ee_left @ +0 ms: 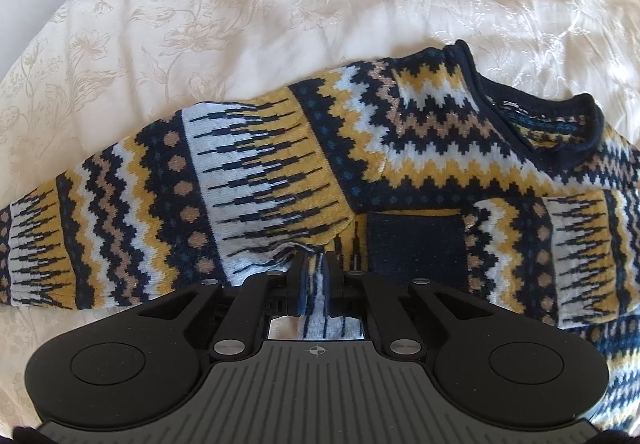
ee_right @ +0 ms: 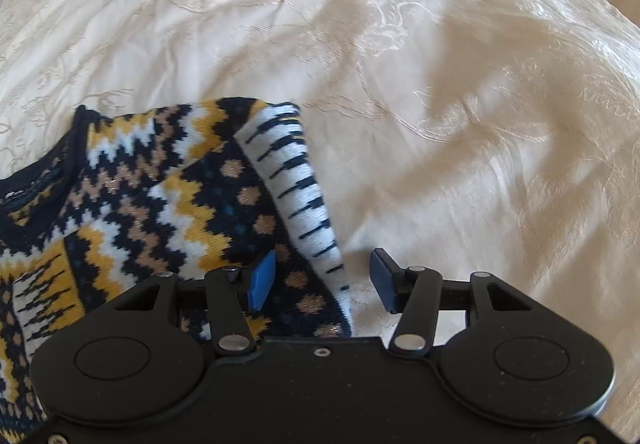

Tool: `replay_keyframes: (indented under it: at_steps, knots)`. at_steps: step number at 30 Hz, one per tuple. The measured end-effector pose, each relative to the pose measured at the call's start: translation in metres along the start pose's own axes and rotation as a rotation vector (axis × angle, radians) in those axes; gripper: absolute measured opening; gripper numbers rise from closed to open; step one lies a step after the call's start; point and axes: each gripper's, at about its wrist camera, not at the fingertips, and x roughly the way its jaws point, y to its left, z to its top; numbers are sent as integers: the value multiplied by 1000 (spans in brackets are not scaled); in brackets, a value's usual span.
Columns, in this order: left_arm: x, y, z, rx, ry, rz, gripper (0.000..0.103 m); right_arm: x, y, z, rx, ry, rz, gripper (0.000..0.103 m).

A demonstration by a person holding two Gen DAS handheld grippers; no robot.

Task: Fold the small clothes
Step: 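Open the right gripper to release the cuff on the sweater, then move the left gripper to the other sleeve cuff and grasp it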

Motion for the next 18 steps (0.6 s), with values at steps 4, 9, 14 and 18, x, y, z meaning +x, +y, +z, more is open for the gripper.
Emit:
replay_keyframes:
  at_steps: [4, 9, 14, 18]
  knots:
    - [-5, 17, -2, -38, -2, 3, 11, -9, -7, 0, 51, -5, 12, 60]
    - [-21, 48, -15, -106, -73, -52, 38, -39, 0, -9, 32, -61, 44, 64]
    - [-35, 83, -32, -184, -134, -70, 38, -65, 20, -26, -5, -78, 110, 64]
    - [-39, 108, -44, -204, -130, 32, 39, -83, 45, -45, -50, -73, 166, 64]
